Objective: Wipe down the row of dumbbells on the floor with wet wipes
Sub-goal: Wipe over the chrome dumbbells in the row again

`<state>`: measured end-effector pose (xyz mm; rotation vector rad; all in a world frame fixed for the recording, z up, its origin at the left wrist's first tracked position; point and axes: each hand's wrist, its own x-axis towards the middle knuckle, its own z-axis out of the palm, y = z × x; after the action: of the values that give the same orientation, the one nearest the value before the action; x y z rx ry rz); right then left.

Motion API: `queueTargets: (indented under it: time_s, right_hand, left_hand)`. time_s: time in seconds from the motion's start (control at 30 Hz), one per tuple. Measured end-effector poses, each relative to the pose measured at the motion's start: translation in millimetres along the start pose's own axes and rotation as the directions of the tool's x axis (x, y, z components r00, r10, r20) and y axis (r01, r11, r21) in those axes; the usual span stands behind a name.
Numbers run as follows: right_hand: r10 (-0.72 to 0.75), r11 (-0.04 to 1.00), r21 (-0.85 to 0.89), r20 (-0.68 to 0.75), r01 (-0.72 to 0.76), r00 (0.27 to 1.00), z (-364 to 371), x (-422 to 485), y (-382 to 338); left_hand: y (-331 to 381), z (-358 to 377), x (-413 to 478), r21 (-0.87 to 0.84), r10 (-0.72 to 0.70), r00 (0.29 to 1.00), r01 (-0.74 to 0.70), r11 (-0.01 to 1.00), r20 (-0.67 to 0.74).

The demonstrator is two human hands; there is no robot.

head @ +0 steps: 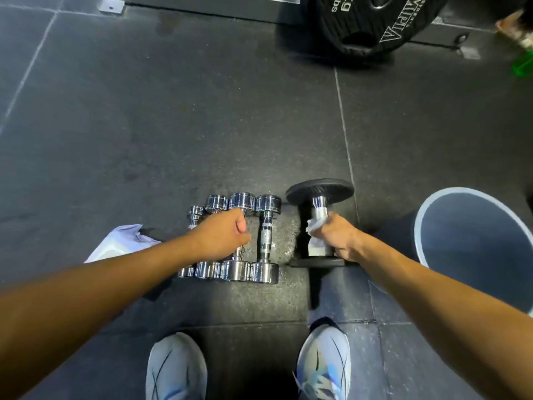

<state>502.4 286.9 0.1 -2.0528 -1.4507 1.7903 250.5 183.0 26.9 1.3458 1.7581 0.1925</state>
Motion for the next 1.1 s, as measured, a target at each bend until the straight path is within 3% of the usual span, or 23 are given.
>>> queueTargets:
  time_s: [0.13, 0.27, 0.37, 0.77, 0.93, 1.1]
  right_hand:
    - [0.030, 0.999, -0.031, 0.014, -0.029, 0.999, -3, 5, 1]
    - [0.005, 0.990, -0.138, 0.042, 0.001, 0.999, -1, 2, 9]
    - [0.000, 0.995, -0.104, 0.028, 0.003, 1.000, 5, -2, 14]
    - [-0.032, 0.997, -0.063, 0.018, 0.033, 0.999, 13, 0, 15]
    - [-0.019, 0.988, -0.152, 0.038, 0.025, 0.999, 10, 7, 19]
    - [-0.013, 0.938, -0.345, -0.086, -0.018, 0.996, 29, -9, 10]
  left_hand:
    - [-30, 6, 15, 0.061, -0.186, 0.979, 0.191, 0.980, -0.079]
    - [-82, 0, 16, -0.054, -0.429, 0.881, 0.427, 0.903, -0.199]
    - [-112, 5, 17, -0.127, -0.515, 0.844, 0.500, 0.857, -0.151]
    - [-117, 18, 28, -0.114, -0.435, 0.877, 0.421, 0.900, -0.202]
    - [-117, -1, 36, -0.017, -0.354, 0.913, 0.358, 0.934, -0.205]
    - [-121, 7, 30, -0.035, -0.367, 0.910, 0.367, 0.930, -0.192]
